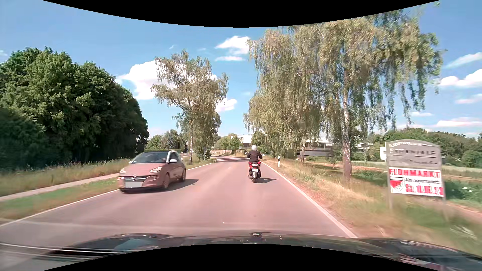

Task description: Follow the waypoints while adhering to traffic rules and regulations

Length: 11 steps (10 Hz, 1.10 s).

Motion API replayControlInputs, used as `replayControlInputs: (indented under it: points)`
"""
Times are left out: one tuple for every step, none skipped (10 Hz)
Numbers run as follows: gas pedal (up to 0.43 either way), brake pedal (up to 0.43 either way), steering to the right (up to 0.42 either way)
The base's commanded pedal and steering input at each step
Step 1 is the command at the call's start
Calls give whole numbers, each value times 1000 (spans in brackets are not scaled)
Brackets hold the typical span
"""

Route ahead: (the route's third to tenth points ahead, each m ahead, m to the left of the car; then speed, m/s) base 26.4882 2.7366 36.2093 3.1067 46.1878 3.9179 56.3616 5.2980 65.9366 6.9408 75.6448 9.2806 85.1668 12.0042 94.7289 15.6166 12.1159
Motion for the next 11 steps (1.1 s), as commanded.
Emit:
replayControlInputs:
  points:
    - [150,12,-9]
    - [150,12,-9]
    - [138,12,-9]
    - [138,6,-9]
    - [130,12,-9]
    - [130,12,-9]
    - [130,12,-9]
    - [130,12,-9]
    - [130,12,-7]
    - [130,6,-7]
    - [130,6,-7]
